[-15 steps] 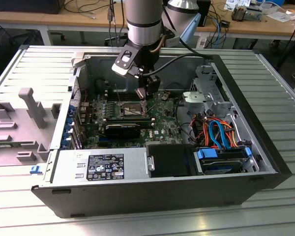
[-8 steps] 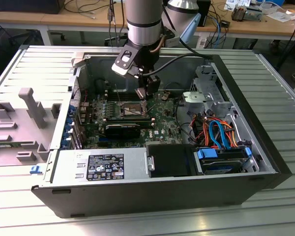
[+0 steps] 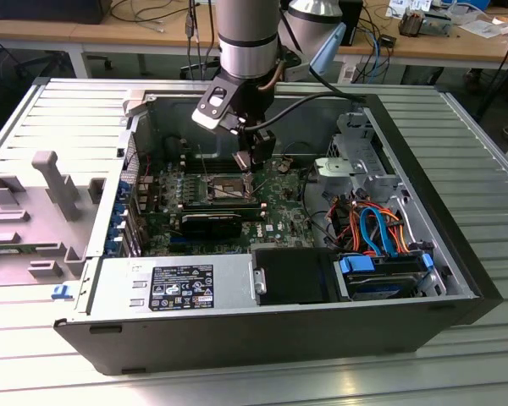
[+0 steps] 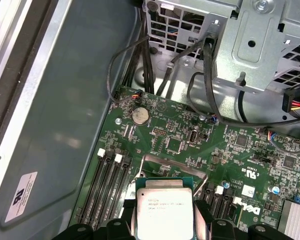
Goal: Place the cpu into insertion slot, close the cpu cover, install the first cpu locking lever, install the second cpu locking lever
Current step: 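Place the cpu into insertion slot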
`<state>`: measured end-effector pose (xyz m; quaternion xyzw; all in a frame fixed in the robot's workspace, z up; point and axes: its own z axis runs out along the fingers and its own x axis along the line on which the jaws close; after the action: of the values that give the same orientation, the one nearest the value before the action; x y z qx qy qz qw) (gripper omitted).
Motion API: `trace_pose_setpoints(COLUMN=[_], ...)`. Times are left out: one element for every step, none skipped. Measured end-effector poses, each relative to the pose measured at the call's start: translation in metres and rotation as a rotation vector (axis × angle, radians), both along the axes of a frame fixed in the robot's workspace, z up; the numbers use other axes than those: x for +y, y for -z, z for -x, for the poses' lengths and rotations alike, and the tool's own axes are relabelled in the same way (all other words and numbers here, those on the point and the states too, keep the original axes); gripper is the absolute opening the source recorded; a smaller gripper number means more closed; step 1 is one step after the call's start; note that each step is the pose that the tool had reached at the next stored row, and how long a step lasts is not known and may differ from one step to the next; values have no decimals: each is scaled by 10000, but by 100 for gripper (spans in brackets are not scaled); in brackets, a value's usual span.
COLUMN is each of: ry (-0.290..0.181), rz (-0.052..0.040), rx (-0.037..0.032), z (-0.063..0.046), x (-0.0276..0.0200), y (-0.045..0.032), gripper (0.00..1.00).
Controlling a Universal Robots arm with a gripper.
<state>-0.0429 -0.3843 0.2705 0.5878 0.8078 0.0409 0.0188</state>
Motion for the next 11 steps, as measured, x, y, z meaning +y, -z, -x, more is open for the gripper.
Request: trace_pose_setpoints(ry=[17,32,51,72,87,97,115,136,198,258,314], rz=[1,0,0,0,0,0,1,0,-1,0,0], rx=[0,0,0,0,0,0,0,0,-1,-1,0], z=[0,0,0,0,0,0,0,0,0,0,0], x=[0,0,0,0,0,0,0,0,0,0,0], y=[0,0,0,1,1,1,1,1,3,3,4], gripper=[55,55,55,55,55,55,55,55,55,55,55])
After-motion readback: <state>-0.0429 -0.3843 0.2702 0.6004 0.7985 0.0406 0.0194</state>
